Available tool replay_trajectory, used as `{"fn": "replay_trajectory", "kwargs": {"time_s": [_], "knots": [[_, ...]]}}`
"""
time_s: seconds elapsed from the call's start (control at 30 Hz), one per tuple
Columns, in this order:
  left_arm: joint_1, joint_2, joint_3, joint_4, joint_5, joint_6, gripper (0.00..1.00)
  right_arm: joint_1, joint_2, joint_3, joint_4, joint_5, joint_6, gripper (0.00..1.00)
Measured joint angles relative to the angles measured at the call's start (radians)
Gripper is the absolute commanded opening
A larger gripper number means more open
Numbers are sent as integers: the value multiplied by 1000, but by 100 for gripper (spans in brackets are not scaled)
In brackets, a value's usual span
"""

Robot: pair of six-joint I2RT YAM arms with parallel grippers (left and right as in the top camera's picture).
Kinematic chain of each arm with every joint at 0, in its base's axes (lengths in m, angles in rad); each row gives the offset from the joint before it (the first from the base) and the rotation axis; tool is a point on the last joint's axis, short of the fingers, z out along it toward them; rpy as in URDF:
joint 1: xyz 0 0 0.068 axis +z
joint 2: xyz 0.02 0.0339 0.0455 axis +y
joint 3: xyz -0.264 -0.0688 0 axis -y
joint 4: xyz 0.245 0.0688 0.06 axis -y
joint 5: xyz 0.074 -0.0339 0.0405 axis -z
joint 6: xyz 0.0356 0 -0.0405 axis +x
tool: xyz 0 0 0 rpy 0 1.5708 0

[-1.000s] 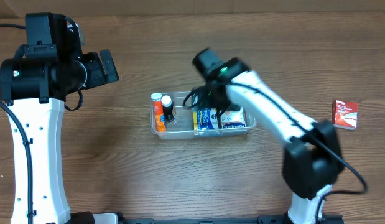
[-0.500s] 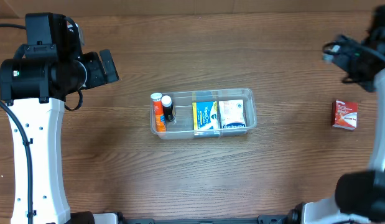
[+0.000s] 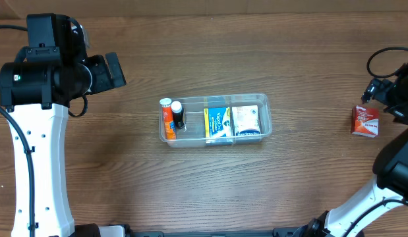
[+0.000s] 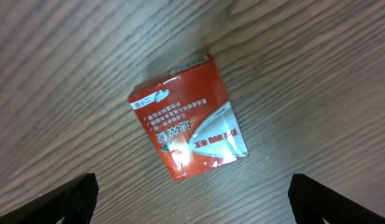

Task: Pack container
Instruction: 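Move the right gripper to the red box and grasp it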

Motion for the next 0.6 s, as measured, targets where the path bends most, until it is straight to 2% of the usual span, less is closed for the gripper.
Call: {"fn": "replay_trajectory", "kwargs": {"time_s": [0.33, 0.6], "knots": [[0, 0, 0, 0, 0, 0, 100, 0, 64, -25, 63, -4, -48, 100], [0, 0, 0, 0, 0, 0, 100, 0, 65, -138, 159, -31, -95, 100]]}}
